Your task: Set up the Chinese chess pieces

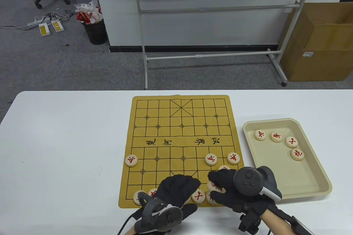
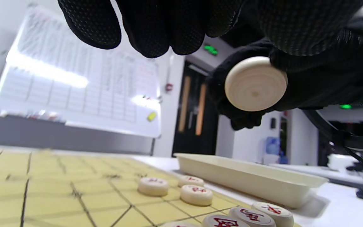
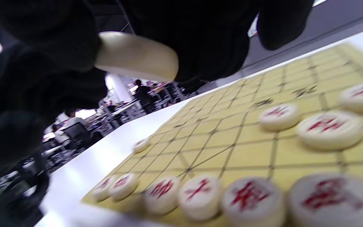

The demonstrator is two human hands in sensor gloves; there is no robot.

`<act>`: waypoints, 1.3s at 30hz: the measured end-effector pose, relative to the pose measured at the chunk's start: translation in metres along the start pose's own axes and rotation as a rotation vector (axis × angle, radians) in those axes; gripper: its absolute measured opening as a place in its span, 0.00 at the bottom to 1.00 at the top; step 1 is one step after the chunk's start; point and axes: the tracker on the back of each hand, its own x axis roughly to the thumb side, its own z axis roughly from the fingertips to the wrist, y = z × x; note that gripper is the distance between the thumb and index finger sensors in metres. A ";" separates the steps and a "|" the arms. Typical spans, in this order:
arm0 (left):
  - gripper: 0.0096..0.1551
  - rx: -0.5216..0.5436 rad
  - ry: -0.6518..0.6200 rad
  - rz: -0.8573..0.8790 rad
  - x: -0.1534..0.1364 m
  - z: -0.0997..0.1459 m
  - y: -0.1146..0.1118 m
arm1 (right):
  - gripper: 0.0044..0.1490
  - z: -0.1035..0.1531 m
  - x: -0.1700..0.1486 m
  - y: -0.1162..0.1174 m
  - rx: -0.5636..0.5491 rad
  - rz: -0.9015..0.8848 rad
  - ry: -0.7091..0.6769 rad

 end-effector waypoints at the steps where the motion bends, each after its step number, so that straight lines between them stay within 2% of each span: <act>1: 0.45 0.013 -0.026 -0.031 0.004 0.001 0.000 | 0.50 0.000 0.003 0.005 0.021 -0.019 -0.014; 6: 0.34 0.068 -0.071 -0.030 0.011 0.003 0.002 | 0.54 0.005 0.005 0.020 0.086 -0.183 -0.036; 8: 0.32 0.056 -0.070 -0.012 0.010 0.002 0.002 | 0.55 0.005 0.005 0.023 0.104 -0.224 -0.060; 11: 0.29 0.069 -0.089 0.014 0.011 0.003 0.001 | 0.54 0.006 0.010 0.027 0.115 -0.210 -0.077; 14: 0.28 0.088 -0.088 -0.036 0.007 -0.001 0.008 | 0.54 0.009 0.012 0.026 0.070 -0.186 -0.085; 16: 0.28 0.120 -0.043 -0.033 -0.005 -0.009 0.021 | 0.58 0.013 0.015 0.022 0.049 -0.080 -0.058; 18: 0.28 0.137 0.027 -0.028 -0.022 -0.018 0.036 | 0.58 0.017 0.015 0.019 -0.025 0.043 -0.058; 20: 0.28 0.088 0.092 -0.096 -0.045 -0.030 0.046 | 0.57 0.020 0.014 0.017 -0.060 0.116 -0.047; 22: 0.28 0.036 0.147 -0.177 -0.063 -0.040 0.045 | 0.56 0.021 0.012 0.017 -0.058 0.119 -0.040; 26: 0.29 -0.136 0.238 -0.381 -0.102 -0.060 0.017 | 0.56 0.020 0.009 0.017 -0.042 0.099 -0.029; 28: 0.29 -0.254 0.295 -0.449 -0.119 -0.069 -0.007 | 0.56 0.021 0.010 0.017 -0.045 0.106 -0.029; 31: 0.29 -0.355 0.341 -0.516 -0.136 -0.077 -0.040 | 0.56 0.021 0.010 0.017 -0.049 0.112 -0.034; 35: 0.29 -0.401 0.408 -0.542 -0.148 -0.083 -0.069 | 0.55 0.022 0.011 0.017 -0.052 0.129 -0.041; 39: 0.30 -0.425 0.411 -0.615 -0.151 -0.084 -0.085 | 0.55 0.022 0.011 0.020 -0.033 0.139 -0.043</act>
